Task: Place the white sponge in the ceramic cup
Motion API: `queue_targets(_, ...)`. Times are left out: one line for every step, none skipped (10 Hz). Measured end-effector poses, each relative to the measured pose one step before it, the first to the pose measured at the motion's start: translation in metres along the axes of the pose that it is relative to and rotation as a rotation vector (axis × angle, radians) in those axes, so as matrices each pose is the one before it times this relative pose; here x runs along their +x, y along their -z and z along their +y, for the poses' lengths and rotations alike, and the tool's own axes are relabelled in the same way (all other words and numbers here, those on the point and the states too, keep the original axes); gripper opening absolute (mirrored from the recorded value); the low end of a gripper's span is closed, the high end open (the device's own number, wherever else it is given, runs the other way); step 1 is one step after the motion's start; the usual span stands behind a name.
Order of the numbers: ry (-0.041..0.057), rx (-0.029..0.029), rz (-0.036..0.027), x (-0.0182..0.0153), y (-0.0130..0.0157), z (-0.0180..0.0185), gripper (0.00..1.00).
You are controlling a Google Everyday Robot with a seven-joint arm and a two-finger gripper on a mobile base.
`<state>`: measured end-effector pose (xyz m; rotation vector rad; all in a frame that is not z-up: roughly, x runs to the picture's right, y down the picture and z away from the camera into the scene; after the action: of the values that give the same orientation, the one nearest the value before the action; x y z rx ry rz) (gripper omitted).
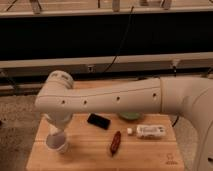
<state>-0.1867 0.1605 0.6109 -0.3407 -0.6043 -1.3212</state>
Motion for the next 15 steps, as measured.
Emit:
queue_targets(-0.0018, 0.00258, -0.00961, -0.00657, -0.00317, 0.00129, 0.0)
queue_targets(0.00446, 0.00269, -0.00841, -0.00612, -0.00347, -0.00106, 0.0)
queue_targets(0.00155, 0.0024, -0.00639, -0.00428, -0.0029, -0.00057, 0.0)
queue_targets(0.00358, 0.00454, -0.00895, -0.0053, -0.00386, -0.00206, 0.0)
queue_targets(0.00441, 0.00118, -0.00465, -0.00279, -0.00222, -0.00182, 0.01)
queue_targets(0.00528, 0.00021, -0.00575, -0.00278, -0.0029, -0.00178, 0.06)
queue_targets(0.00113, -0.00027, -0.0093, -0.00302, -0.0042, -0.00063, 0.18)
queue_targets(-0.00201, -0.0016, -0.00543, -0.00153, -0.0028, 0.00039, 0.27)
queue_targets(-0.00332, -0.00287, -0.00384, -0.0008, -0.00257, 0.00141, 0.38)
queue_targets(-0.00308, -0.00277, -0.00116, -0.00026, -0.00141, 0.00134, 0.46)
queue_targets(-0.0062, -0.00412, 0.0005, 0.00014, -0.00158, 0.00256, 0.58)
queue_targets(-0.00541, -0.00267, 0.00121, 0.00022, -0.00023, 0.00171, 0.68)
queue_targets(-0.00423, -0.00286, -0.00064, -0.0001, -0.00079, 0.00147, 0.75)
queue_targets(-0.00491, -0.00185, 0.0001, 0.00031, -0.00041, 0.00169, 0.8)
queue_targets(-0.00317, -0.00041, -0.00056, 0.0004, -0.00038, 0.00099, 0.8)
